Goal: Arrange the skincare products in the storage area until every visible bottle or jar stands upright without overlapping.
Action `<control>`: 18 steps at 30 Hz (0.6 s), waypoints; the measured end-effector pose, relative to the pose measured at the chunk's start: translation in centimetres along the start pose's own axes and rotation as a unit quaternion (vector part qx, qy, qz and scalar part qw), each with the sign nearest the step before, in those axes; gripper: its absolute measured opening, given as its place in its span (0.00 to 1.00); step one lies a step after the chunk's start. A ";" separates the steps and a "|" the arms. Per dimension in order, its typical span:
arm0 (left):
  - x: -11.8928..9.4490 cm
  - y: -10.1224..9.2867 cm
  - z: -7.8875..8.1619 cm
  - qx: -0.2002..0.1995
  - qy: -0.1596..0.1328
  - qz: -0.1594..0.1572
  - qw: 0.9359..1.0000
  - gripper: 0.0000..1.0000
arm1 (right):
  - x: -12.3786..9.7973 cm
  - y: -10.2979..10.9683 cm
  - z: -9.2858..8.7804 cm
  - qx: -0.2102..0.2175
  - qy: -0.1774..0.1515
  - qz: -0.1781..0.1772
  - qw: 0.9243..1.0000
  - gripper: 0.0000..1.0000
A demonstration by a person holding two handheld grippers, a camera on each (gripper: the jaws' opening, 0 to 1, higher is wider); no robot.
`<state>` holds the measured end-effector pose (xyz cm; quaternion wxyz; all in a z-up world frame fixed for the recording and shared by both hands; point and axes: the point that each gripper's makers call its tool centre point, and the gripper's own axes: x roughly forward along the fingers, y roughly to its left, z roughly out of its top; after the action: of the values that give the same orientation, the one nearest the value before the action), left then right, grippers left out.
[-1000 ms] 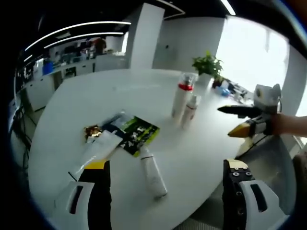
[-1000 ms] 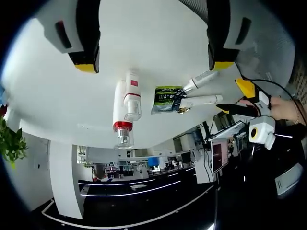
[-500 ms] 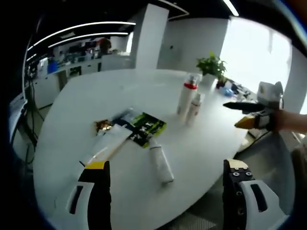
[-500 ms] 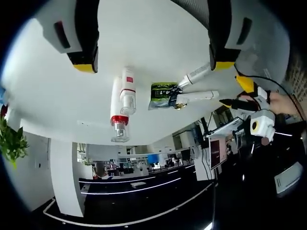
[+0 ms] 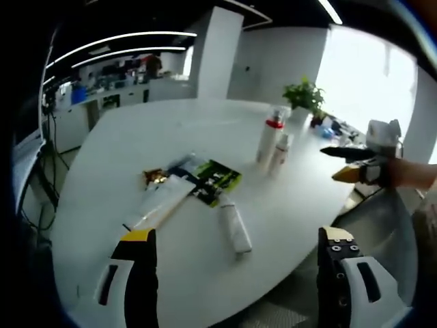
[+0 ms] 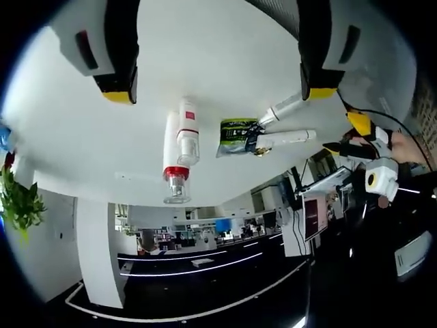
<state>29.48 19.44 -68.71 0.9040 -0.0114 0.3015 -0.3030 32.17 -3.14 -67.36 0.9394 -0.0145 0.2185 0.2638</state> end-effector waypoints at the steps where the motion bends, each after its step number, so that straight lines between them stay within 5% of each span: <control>1: 0.0 0.0 0.0 0.001 0.000 0.000 1.000 0.96 | 0.0 0.1 0.0 -0.007 0.001 0.000 1.000 0.99; 18: 0.5 1.6 0.3 0.009 0.018 0.006 1.000 0.97 | 0.1 -0.2 -0.2 -0.015 0.001 -0.004 1.000 0.97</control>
<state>30.82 20.43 -69.02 0.9004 0.0040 0.3149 -0.3001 32.26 -3.35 -67.59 0.9397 -0.0297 0.2159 0.2637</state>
